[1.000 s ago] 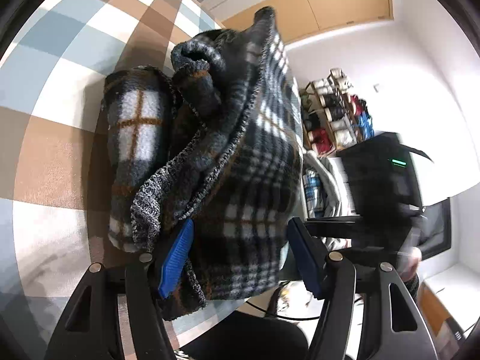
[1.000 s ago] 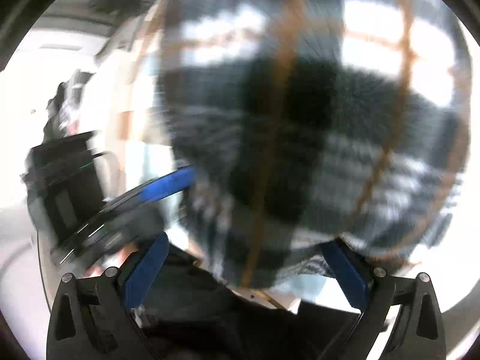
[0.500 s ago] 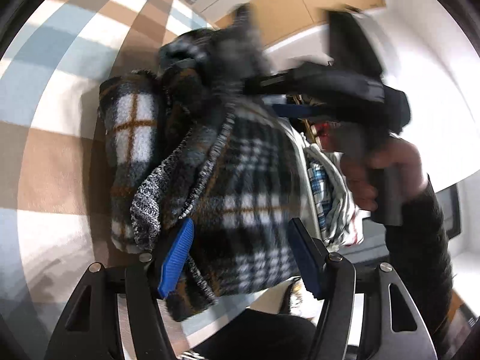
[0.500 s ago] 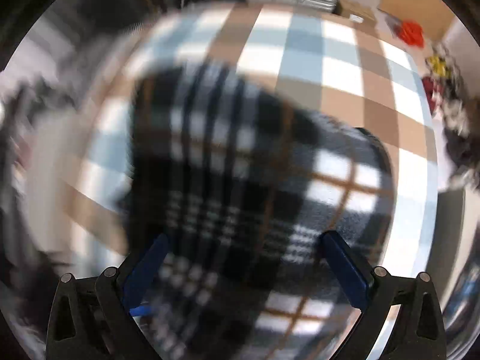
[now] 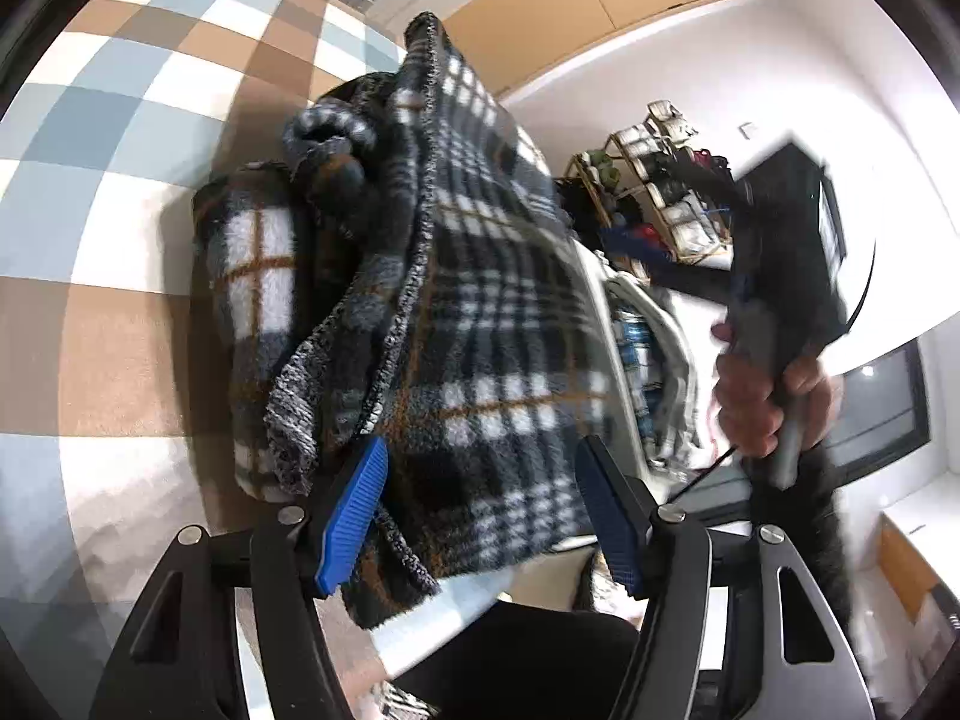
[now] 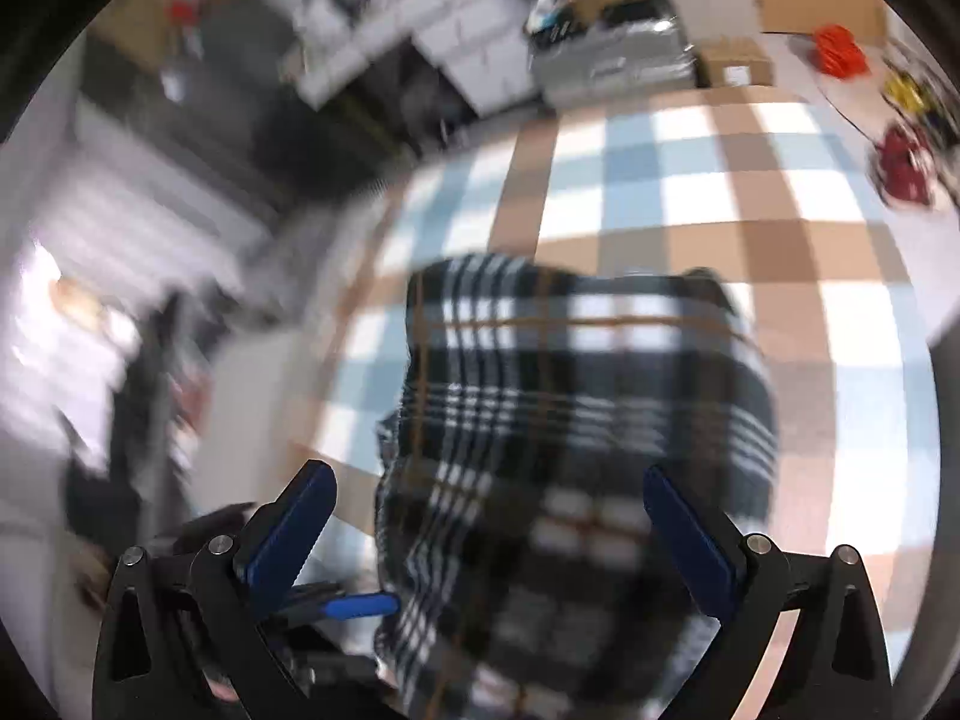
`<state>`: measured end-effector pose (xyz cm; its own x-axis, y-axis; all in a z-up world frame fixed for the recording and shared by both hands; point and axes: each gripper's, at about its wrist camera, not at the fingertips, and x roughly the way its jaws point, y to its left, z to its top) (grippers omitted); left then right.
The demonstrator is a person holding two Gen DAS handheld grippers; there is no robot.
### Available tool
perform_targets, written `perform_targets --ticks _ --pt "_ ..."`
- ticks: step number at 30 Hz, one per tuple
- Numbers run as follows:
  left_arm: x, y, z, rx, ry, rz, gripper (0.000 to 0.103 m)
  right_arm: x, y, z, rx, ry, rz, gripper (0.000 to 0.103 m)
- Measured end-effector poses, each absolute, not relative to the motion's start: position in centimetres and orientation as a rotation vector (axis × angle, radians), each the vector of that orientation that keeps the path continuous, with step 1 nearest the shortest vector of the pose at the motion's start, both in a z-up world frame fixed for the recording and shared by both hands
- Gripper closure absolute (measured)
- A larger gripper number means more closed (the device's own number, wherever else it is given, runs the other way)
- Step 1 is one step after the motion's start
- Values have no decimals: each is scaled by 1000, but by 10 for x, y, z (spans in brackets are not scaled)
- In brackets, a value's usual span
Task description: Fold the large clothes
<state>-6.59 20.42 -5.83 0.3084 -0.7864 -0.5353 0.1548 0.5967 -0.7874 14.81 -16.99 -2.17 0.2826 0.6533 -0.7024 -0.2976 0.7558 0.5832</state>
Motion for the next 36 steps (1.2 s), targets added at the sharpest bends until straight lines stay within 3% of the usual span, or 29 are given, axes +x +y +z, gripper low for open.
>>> perform_targets --ticks 4,7,18,24,29,36 --pt "-67 225 -25 -685 1014 -640 42 124 -229 -51 497 1107 669 0" --pt "-60 242 -8 -724 983 -535 21 122 -244 -83 484 1175 620 0" --pt "-17 218 -62 -766 1270 -445 20 145 -233 -150 643 1251 833 0" --pt "3 191 -60 -618 1339 -367 20 161 -230 -171 713 1305 902 0" --pt "17 198 -69 -668 1393 -375 14 165 -228 -173 730 1318 933 0" --pt "3 193 -52 -595 1332 -385 12 170 -197 -169 702 1270 990 0"
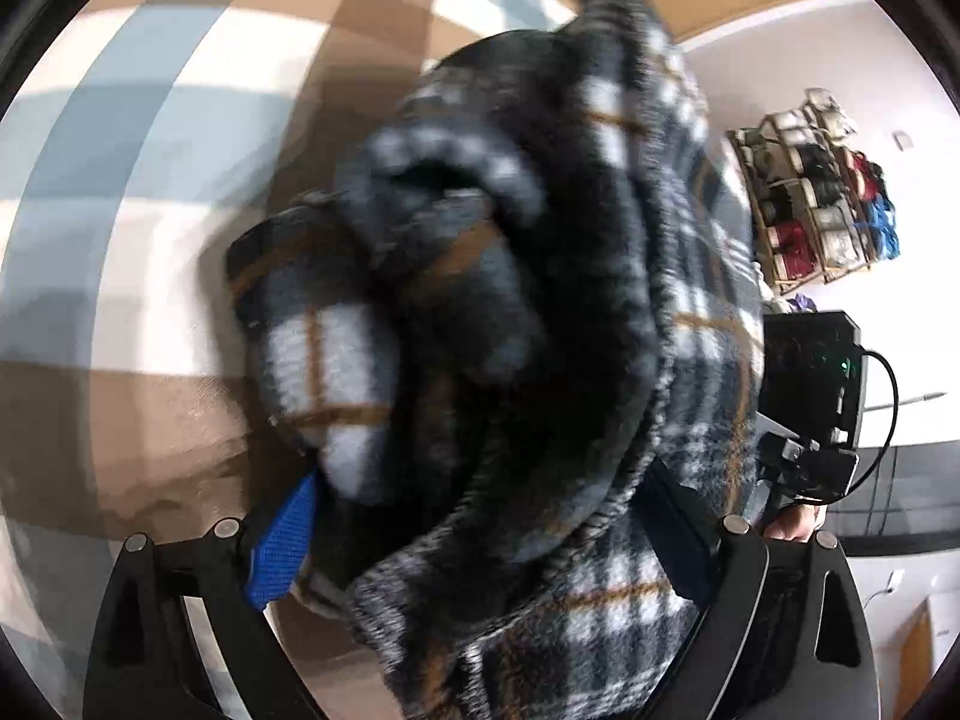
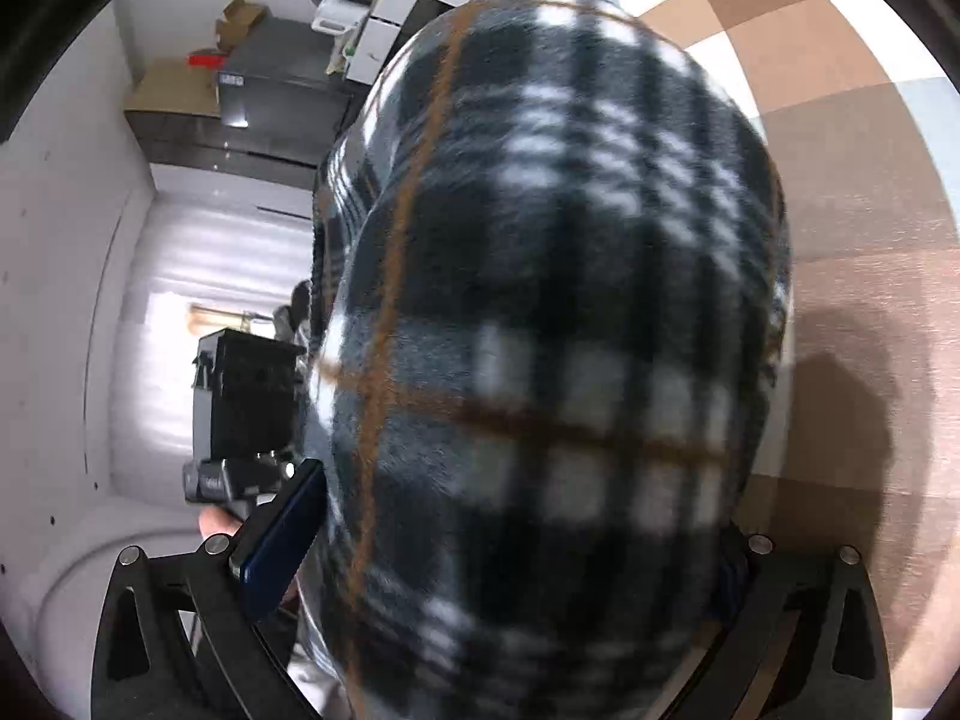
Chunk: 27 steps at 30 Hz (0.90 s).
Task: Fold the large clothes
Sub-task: 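Lift the wrapped bundle with both grippers and carry it off the mat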
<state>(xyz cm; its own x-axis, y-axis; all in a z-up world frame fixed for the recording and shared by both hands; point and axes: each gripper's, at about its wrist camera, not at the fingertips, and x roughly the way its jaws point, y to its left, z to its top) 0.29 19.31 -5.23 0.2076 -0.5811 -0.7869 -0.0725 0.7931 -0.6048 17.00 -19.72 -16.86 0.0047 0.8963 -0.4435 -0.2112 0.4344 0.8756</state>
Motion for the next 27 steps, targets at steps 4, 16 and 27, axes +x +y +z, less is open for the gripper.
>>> perform_targets --ticks 4,16,27 --pt "6 198 -47 -647 1319 -443 28 158 -196 -158 697 1188 1033 0" --pt "-15 209 -29 -620 1279 -507 44 114 -160 -110 476 1066 1069 0" --pt "-30 237 -13 -636 1204 -482 44 92 -114 -89 419 995 1157 0"
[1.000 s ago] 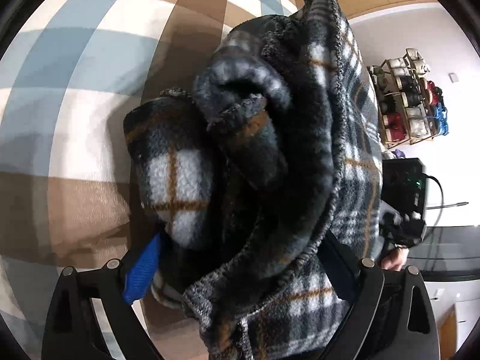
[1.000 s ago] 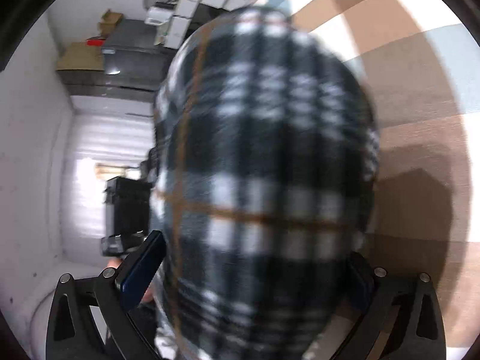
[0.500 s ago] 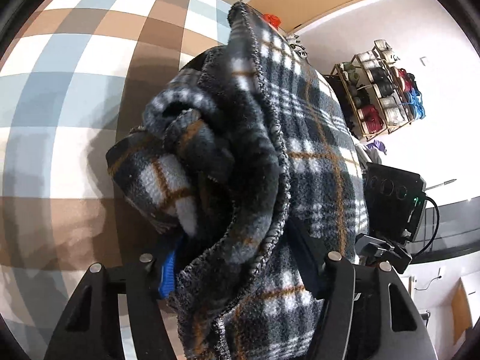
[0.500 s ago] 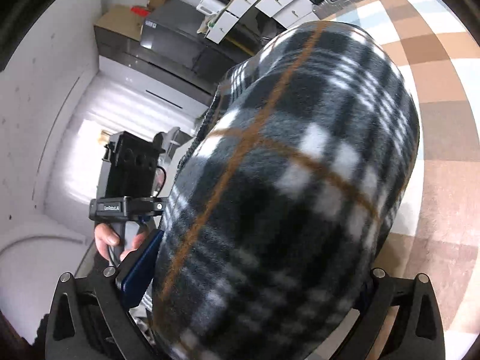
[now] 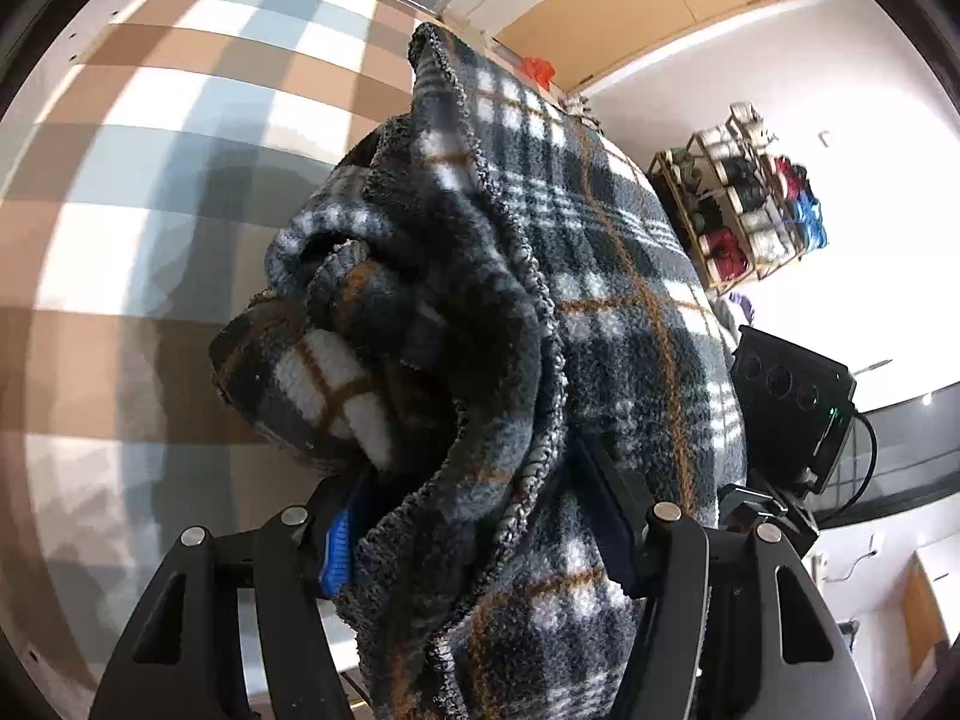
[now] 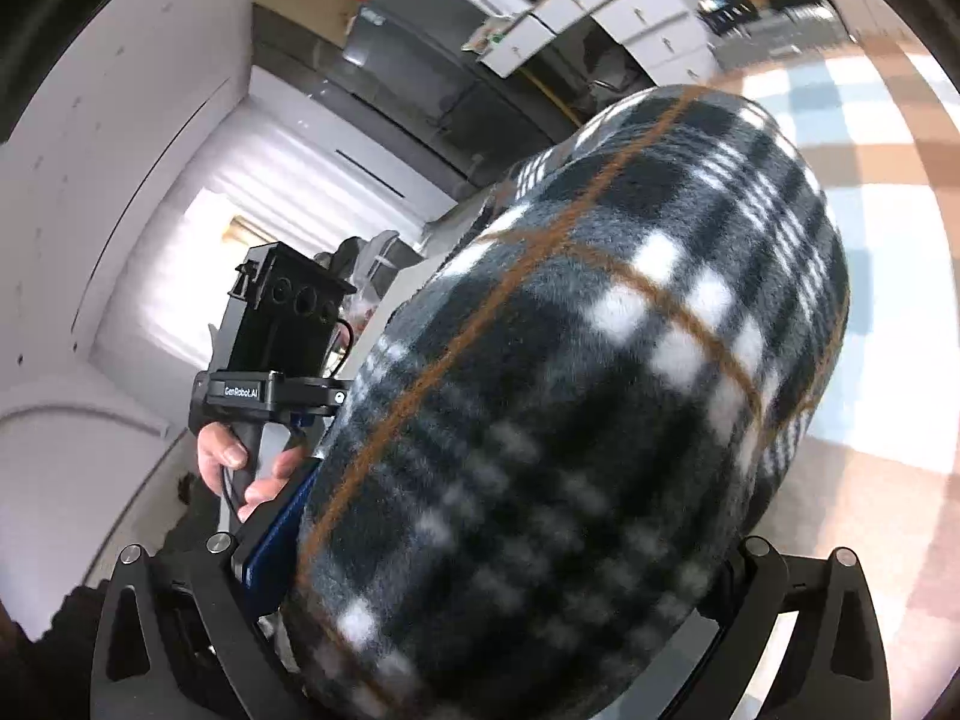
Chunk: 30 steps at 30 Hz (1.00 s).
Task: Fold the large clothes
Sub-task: 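Lift the wrapped bundle with both grippers and carry it off the mat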
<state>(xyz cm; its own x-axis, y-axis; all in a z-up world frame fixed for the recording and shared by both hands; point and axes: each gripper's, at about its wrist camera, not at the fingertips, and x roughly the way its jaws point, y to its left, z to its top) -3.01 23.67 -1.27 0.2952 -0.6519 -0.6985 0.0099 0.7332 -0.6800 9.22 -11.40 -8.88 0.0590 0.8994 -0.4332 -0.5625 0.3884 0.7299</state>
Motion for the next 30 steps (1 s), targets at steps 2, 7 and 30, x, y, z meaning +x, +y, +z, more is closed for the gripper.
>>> perform_targets --ticks 2,7,30 --pt "-31 245 -6 -650 1180 -465 44 93 -99 -81 409 973 1167 0" --pt "-42 280 20 -662 1085 -410 44 93 -53 -52 361 942 1210 0" --pt "-74 499 34 -601 875 113 45 121 310 -85 470 965 1516 0"
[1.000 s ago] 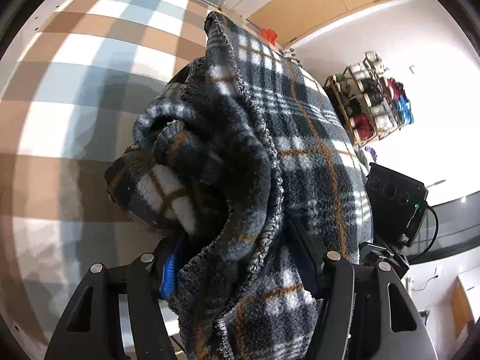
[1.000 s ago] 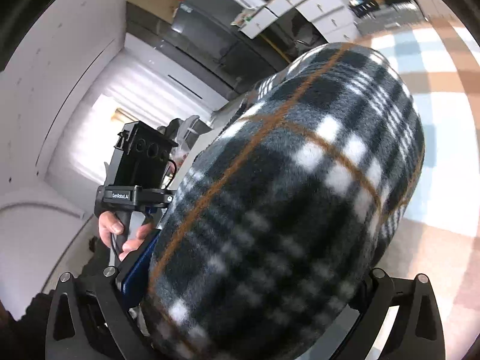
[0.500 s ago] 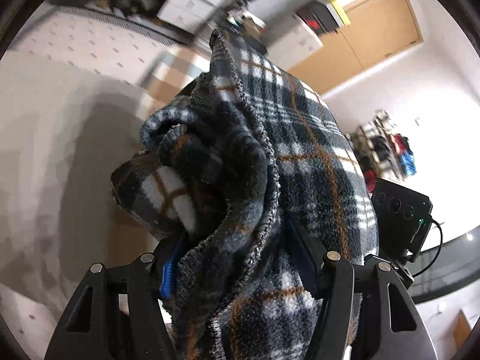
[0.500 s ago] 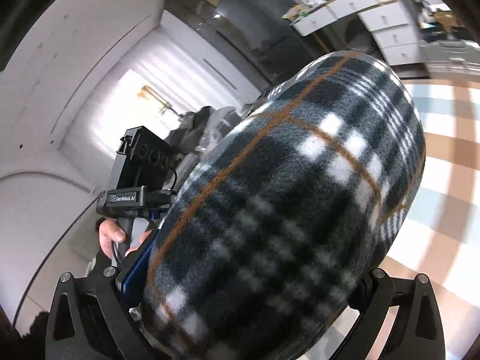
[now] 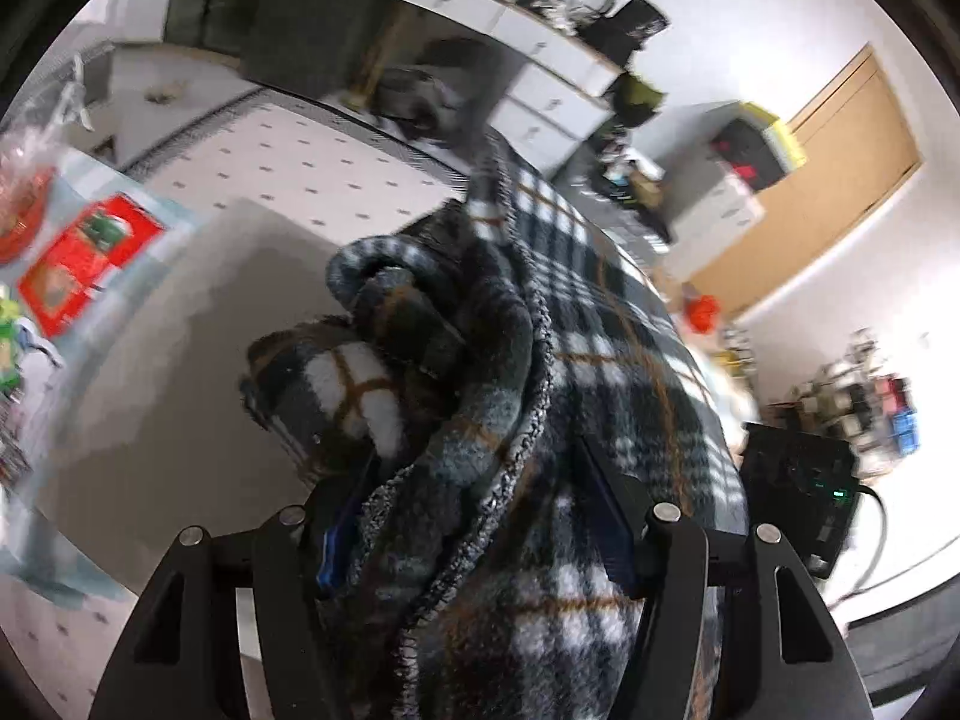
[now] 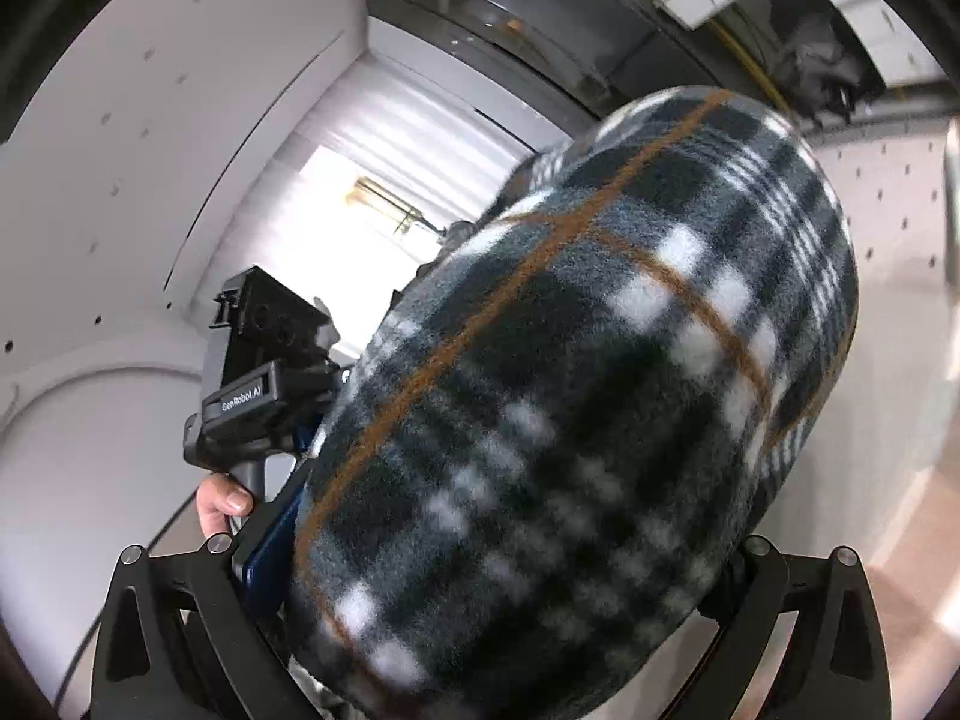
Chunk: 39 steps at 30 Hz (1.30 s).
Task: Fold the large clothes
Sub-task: 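Lift the wrapped bundle with both grippers and carry it off the mat, then set the bundle on the grey cabinet top and open both grippers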
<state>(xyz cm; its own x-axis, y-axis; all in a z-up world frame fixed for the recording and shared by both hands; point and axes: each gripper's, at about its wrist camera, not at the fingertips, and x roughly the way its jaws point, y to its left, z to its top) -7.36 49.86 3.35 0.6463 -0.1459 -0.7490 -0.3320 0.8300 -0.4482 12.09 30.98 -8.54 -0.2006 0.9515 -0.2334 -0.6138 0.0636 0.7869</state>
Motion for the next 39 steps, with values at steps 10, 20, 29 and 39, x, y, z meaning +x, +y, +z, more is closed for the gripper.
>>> perform_targets --ticks 10,20,29,39 --pt "-90 532 -31 -847 810 80 43 98 343 -134 90 1157 1360 0" --pt "-106 441 5 -547 731 219 43 90 259 -94 32 967 1184 0" --pt "-117 360 -14 -354 714 403 37 4 219 -26 -35 551 969 0" --pt "-171 326 -1 -260 543 478 23 -58 170 -7 -2 346 875 0"
